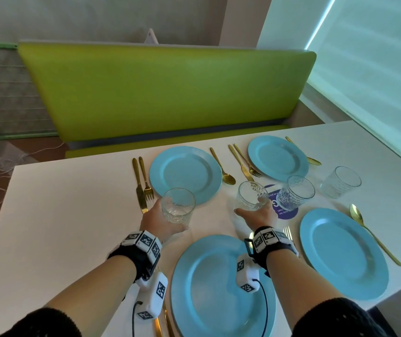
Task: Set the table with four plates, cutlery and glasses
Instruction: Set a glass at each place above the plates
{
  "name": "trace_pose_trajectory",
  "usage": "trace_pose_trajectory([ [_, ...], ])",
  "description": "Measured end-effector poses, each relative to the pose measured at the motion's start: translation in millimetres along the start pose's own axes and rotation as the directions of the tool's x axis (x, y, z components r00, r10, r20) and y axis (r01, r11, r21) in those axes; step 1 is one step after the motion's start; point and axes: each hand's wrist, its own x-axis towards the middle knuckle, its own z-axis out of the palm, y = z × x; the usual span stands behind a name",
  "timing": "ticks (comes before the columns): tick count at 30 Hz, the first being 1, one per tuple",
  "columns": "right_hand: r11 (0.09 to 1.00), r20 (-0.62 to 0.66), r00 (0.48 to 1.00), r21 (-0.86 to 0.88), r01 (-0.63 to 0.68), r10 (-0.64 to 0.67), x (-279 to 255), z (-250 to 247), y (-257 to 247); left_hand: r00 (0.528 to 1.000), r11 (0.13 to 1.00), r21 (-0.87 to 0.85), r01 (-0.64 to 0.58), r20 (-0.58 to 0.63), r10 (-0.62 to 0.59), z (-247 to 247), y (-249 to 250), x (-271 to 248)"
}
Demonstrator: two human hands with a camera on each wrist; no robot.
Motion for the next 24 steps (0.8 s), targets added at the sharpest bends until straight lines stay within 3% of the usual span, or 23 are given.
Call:
trace_pose_trajectory([
  [9, 0.999, 0.032, 0.999, 0.031, 0.009, -0.010, 0.4, 1.8, 1.7, 1.000, 1.000, 0.005, 0.011, 0.015, -0.011, 1.7, -3.4, 1.3],
  [24, 0.994, 0.110, 0.993, -0.109, -0.033, 0.045, 4.7, -21.9, 8.2, 0.997, 0.999, 0.048, -0.004, 0.071, 0.001, 5.4, -8.8, -0.5],
])
